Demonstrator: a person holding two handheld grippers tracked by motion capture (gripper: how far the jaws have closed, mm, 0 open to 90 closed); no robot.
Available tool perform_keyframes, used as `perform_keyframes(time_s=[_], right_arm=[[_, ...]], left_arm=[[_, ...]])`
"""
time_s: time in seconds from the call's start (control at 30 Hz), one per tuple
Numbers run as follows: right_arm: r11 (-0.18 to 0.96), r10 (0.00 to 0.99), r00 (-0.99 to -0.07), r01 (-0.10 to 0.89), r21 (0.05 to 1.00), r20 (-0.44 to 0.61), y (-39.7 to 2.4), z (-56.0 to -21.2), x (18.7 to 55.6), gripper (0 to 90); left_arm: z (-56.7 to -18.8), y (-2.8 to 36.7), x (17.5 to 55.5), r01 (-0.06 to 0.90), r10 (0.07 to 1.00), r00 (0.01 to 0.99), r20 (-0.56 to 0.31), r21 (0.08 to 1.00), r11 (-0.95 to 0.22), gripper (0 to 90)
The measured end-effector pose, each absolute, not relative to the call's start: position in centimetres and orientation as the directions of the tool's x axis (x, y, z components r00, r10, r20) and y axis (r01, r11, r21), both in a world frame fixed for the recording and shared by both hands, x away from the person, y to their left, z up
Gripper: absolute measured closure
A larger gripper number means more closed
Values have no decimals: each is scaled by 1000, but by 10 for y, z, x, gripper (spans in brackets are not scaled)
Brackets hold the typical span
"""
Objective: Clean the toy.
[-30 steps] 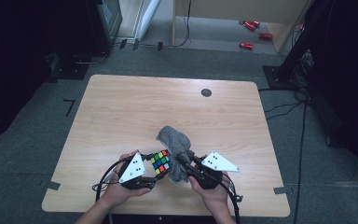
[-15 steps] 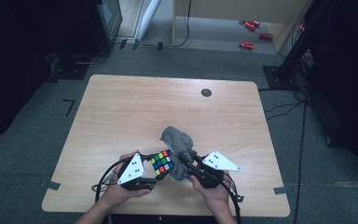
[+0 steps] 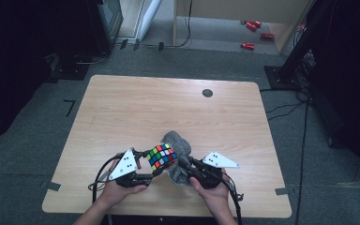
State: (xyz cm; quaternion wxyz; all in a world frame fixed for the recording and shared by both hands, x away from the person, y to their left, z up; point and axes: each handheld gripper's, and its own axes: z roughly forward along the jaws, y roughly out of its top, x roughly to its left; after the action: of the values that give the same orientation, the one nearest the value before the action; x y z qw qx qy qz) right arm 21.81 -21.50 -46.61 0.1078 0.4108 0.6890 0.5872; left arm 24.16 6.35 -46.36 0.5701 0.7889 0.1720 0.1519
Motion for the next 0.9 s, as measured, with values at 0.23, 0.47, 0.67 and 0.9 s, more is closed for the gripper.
perform_keyframes(time_s=[0.23, 0.47, 0.67, 0.9], right_arm=[[-28, 686, -646, 436, 900, 334, -216, -465, 216, 785], [0, 699, -651, 415, 910, 297, -214, -464, 215, 788], [-62, 726, -631, 335, 940, 273, -223, -449, 210, 788], [-24, 669, -705, 296, 955, 235, -208, -434, 197, 786]], left_arm=[[-464, 62, 241, 98, 443, 895, 47, 949, -298, 345], [-464, 63, 243, 105, 457, 889, 44, 949, -297, 345], [-469, 57, 242, 100, 439, 895, 70, 930, -353, 346], [-472, 48, 237, 88, 404, 911, 80, 920, -382, 345]])
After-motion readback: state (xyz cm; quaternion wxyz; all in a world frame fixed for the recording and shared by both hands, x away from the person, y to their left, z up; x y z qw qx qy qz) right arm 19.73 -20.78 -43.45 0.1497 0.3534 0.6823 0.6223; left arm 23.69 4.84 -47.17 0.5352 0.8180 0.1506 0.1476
